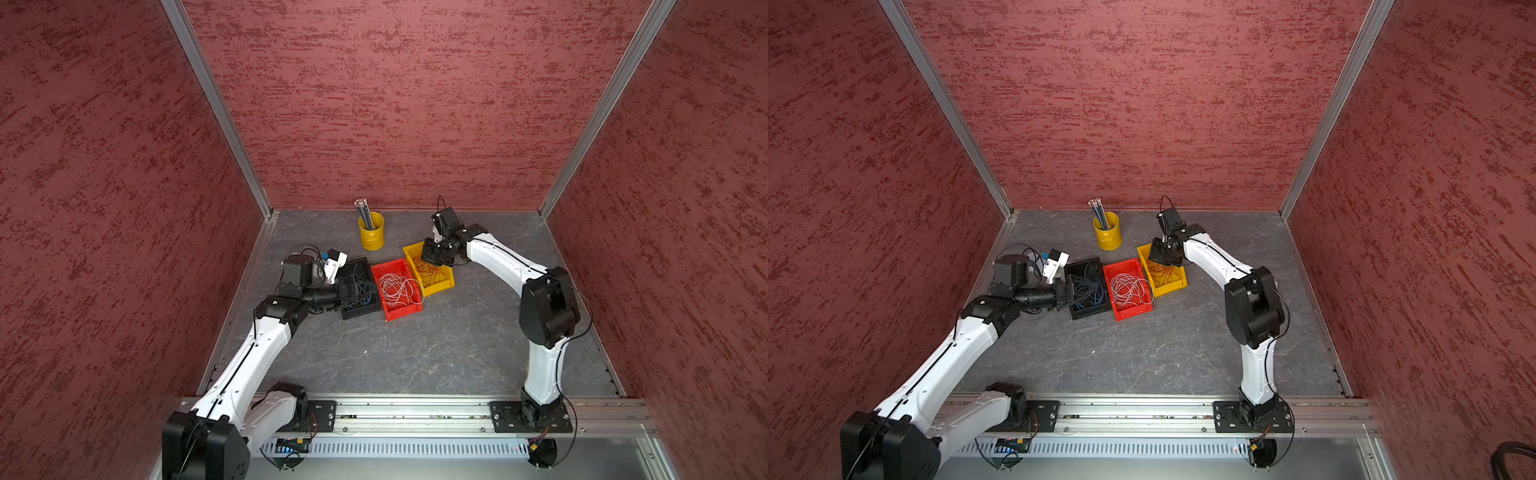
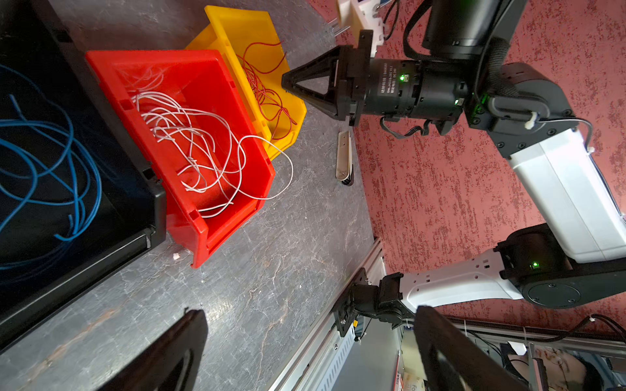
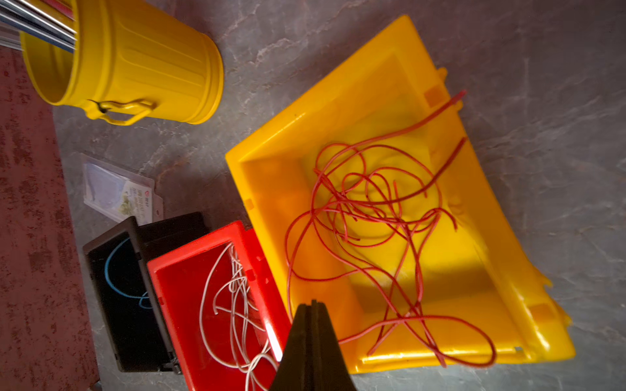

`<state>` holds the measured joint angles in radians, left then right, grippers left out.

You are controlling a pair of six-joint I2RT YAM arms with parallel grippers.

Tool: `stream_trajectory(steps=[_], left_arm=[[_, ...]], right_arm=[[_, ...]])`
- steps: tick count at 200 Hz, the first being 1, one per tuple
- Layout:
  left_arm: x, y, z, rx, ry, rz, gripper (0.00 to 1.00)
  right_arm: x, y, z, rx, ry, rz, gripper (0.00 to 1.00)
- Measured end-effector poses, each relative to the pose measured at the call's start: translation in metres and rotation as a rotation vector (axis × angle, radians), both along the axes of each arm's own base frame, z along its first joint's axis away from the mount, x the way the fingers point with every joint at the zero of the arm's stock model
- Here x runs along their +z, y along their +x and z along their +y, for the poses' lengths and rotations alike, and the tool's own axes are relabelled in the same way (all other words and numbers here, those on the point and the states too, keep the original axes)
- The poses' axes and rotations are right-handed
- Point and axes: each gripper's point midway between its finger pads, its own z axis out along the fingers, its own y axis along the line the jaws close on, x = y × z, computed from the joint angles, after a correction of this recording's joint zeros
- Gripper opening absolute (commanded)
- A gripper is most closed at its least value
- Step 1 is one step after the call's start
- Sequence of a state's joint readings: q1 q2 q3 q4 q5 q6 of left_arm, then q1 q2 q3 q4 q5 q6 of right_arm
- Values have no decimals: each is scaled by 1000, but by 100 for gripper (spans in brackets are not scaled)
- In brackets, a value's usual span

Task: Untangle and sort cables by color
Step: Place the cable in the bin.

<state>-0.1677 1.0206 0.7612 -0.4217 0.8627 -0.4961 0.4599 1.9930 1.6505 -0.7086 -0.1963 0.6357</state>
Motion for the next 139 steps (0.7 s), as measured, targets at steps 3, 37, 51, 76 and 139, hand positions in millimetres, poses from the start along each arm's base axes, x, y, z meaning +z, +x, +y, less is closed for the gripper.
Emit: stream_trajectory(steps=[3, 37, 51, 76, 139], left_arm=[[0, 0, 0, 1, 0, 0, 100], [-3, -1, 2, 3, 8, 10, 100], [-4, -1, 4, 5, 11, 17, 100], [-5, -1, 5, 10, 15, 16, 100], [-4, 0, 7, 17, 15, 9, 100]], right_arm=[[-3, 0, 0, 0, -2, 4, 0], [-39, 0, 0, -6, -33, 66, 0], [-52, 0, -1, -11, -42, 90, 0], [-60, 0, -1, -13, -50, 104, 0], [-31, -3, -1, -4, -24, 61, 5]])
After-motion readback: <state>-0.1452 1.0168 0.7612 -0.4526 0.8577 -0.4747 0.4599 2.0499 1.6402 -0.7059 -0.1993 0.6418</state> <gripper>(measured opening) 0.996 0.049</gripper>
